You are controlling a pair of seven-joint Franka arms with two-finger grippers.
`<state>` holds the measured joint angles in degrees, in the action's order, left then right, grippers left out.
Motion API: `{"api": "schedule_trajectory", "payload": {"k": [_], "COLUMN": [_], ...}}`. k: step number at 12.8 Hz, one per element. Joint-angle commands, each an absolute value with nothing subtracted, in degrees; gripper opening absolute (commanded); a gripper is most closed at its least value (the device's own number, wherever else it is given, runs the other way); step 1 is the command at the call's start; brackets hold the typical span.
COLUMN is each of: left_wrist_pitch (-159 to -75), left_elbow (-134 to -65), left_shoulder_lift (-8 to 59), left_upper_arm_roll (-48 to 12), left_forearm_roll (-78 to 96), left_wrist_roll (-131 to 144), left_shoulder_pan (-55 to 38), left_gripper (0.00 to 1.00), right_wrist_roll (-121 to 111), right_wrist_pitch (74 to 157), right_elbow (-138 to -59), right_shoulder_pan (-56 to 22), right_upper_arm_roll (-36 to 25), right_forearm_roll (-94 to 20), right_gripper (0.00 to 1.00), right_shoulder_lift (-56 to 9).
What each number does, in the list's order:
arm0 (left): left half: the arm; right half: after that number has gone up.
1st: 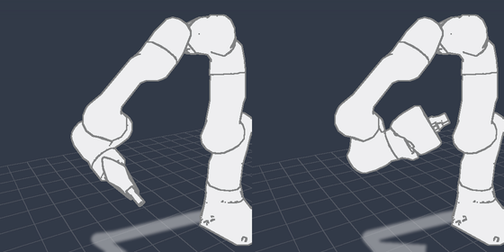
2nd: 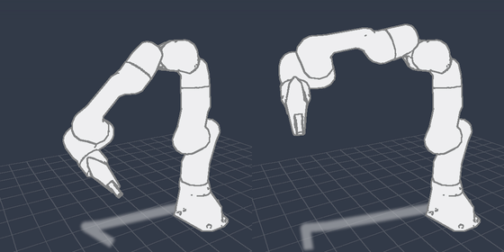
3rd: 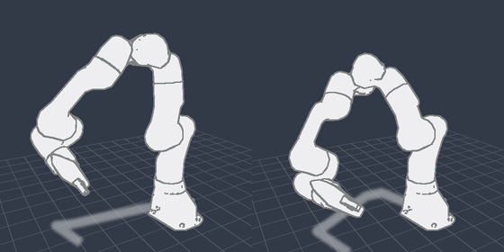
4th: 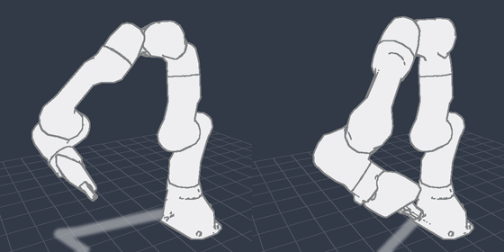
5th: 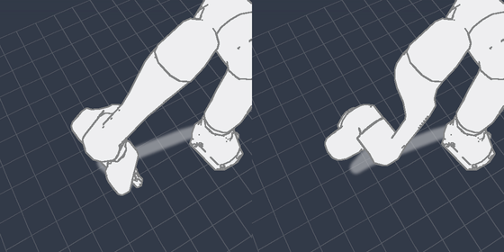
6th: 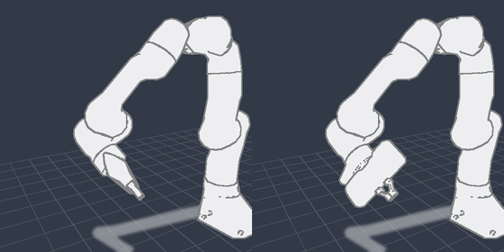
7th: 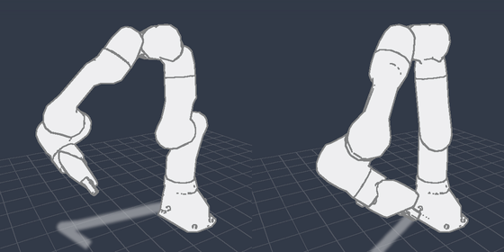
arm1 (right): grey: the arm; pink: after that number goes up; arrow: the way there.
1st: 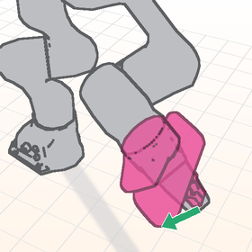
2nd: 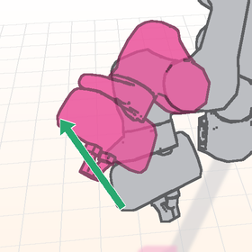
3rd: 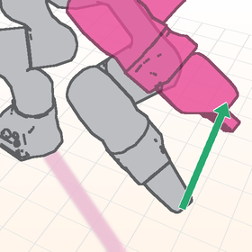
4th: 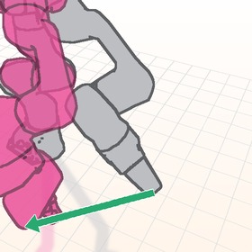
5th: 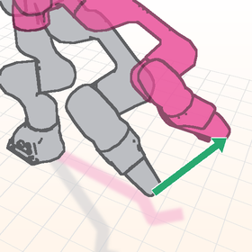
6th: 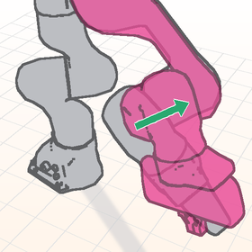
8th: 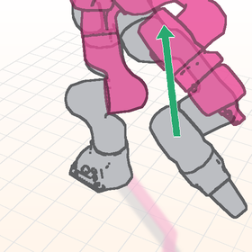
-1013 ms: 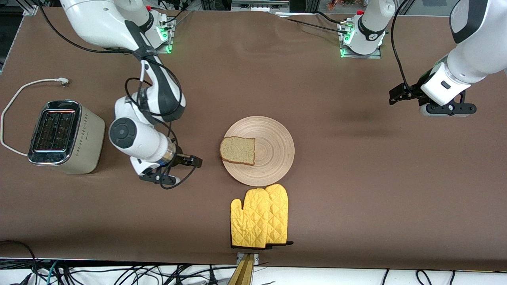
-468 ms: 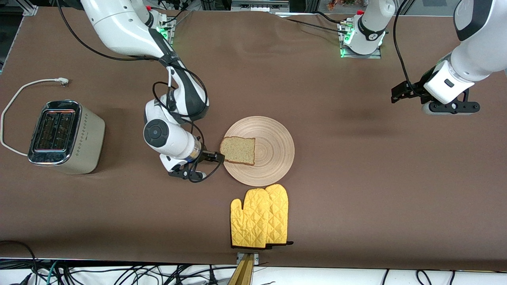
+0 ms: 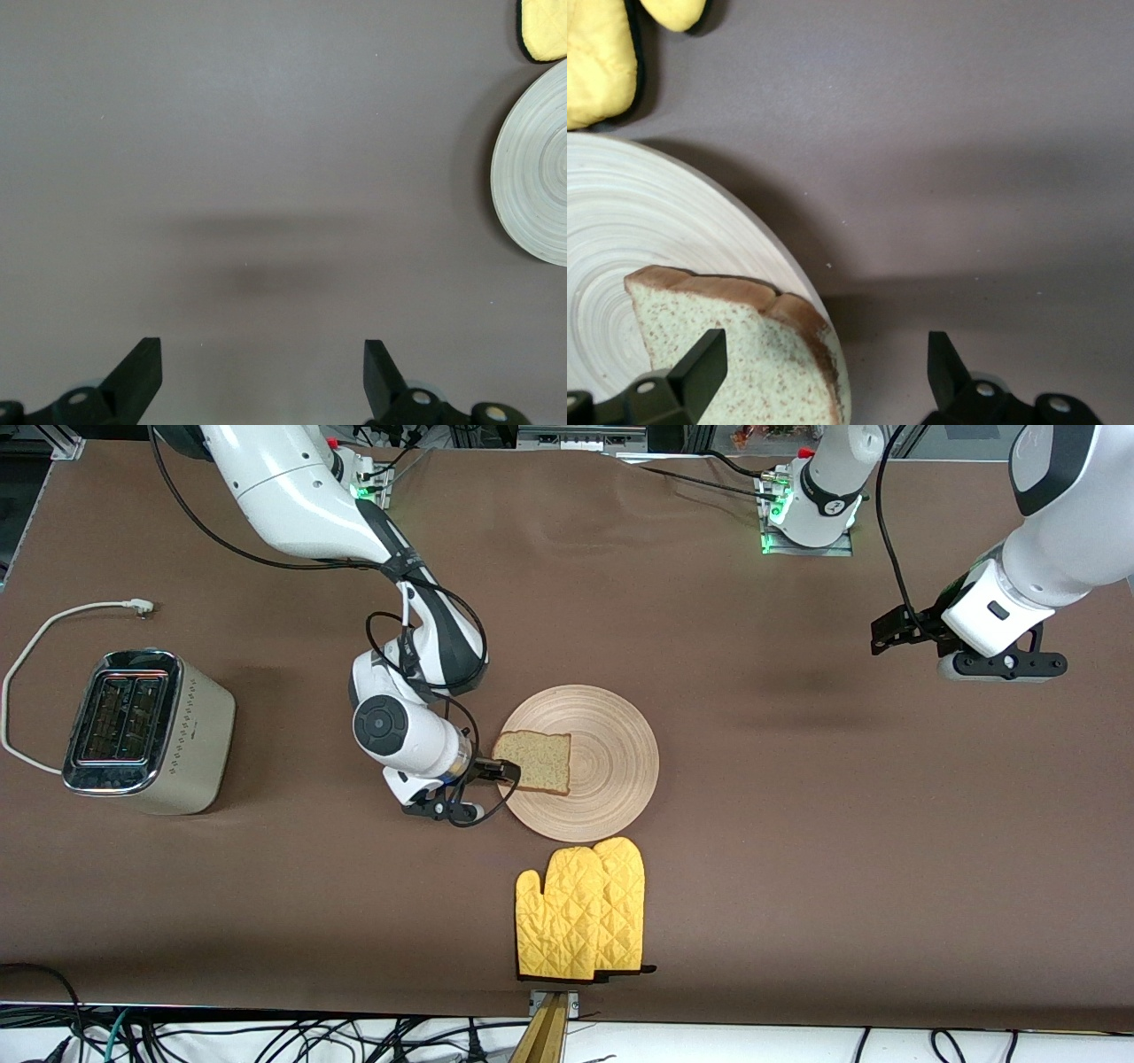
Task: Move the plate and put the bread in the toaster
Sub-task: 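Reach the right gripper to the bread slice and grasp its crust, then lift the bread slice with the right gripper and carry it toward the toaster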
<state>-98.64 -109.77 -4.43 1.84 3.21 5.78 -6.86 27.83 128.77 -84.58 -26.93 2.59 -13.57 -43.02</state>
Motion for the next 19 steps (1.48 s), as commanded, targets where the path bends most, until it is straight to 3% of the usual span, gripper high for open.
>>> {"api": "schedule_trajectory", "payload": {"k": [1, 7, 8, 10, 11, 19], "left_wrist_pitch": [-97.0, -89.0, -88.4, -88.4, -88.4, -89.6], "left_elbow": [-107.8, -104.9, -104.8, -104.9, -104.8, -103.5], "left_shoulder_lift": [-4.1, -4.2, -4.2, -4.2, -4.1, -3.4], "left_upper_arm_roll": [1.7, -3.9, -4.9, -5.9, -5.9, -5.7], "left_forearm_roll": [1.6, 1.8, 1.8, 2.5, 2.5, 4.1], "left_wrist_roll": [6.1, 5.8, 5.8, 5.9, 5.9, 5.7], "left_shoulder_pan": [-6.7, -7.3, -7.3, -7.3, -7.3, -6.4], "left_gripper": [1.00, 1.00, 1.00, 1.00, 1.00, 1.00], "right_wrist_roll": [27.8, 27.2, 27.2, 27.5, 27.5, 26.7], "right_wrist_pitch": [128.4, 126.8, 126.1, 125.0, 124.8, 124.8], "right_elbow": [-84.0, -84.3, -84.3, -84.3, -84.3, -83.7], "right_shoulder_pan": [-27.8, -28.9, -29.0, -29.3, -29.5, -30.1], "right_upper_arm_roll": [2.3, 2.6, 2.6, 2.6, 2.6, 2.6], "right_forearm_roll": [-14.9, -14.9, -14.9, -14.9, -14.9, -14.2], "right_gripper": [0.99, 0.53, 0.42, 0.06, 0.00, 0.00], "right_shoulder_lift": [-43.4, -43.6, -43.6, -43.6, -43.6, -43.1]}}
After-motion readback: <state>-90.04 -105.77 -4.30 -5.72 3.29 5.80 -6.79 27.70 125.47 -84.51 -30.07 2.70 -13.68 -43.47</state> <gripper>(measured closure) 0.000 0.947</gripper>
